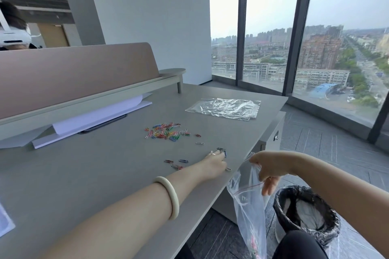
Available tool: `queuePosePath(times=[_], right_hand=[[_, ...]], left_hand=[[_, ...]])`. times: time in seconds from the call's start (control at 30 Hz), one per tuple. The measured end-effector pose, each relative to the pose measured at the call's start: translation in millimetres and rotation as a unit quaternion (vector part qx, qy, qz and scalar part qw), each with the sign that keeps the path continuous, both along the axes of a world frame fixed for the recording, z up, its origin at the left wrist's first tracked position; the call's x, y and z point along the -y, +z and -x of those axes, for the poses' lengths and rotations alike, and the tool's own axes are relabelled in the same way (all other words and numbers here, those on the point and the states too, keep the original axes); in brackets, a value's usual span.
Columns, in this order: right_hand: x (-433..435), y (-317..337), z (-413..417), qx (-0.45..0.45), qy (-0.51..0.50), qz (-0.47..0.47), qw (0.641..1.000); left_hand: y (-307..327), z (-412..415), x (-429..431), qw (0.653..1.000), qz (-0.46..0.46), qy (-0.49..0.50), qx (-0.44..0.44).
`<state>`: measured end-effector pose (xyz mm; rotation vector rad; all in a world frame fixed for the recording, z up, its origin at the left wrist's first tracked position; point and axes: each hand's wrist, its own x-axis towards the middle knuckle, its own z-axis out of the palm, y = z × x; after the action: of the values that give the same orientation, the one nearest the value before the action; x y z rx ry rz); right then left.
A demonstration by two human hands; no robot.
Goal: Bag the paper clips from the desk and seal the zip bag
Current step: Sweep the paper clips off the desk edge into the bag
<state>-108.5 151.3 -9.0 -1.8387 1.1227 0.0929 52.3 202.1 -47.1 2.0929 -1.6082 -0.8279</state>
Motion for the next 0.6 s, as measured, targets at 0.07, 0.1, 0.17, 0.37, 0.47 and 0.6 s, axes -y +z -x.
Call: queuePosePath(times=[0.07, 0.1, 0.17, 0.37, 0.47, 0.6], right_hand=[[3, -4, 0, -0.006, -0.016, -0.023, 1.000], [4, -5, -1, -0.005, -0.027, -0.037, 0.999], [5, -6, -1, 0.001, -0.037, -0.049, 0.998], [5, -4, 9, 0.013, -0.016, -0.044, 0.999], [3, 2, 11, 0.002, -0.007, -0.027, 1.000], [7, 5, 14, -0.029, 0.027, -0.007, 0.999]], left_hand=[[0, 6, -3, 0.999, -0.006, -0.045, -0.011], [1, 8, -4, 0.997, 0.000, -0.072, -0.017], [10, 3, -6, 0.994, 0.027, -0.102, -0.019], [27, -99, 26, 0.993, 0.077, 0.029, 0.081], [22, -155, 46, 0.976, 0.070, 0.120, 0.170], [16, -198, 60, 0.955, 0.007, 0.163, 0.249]])
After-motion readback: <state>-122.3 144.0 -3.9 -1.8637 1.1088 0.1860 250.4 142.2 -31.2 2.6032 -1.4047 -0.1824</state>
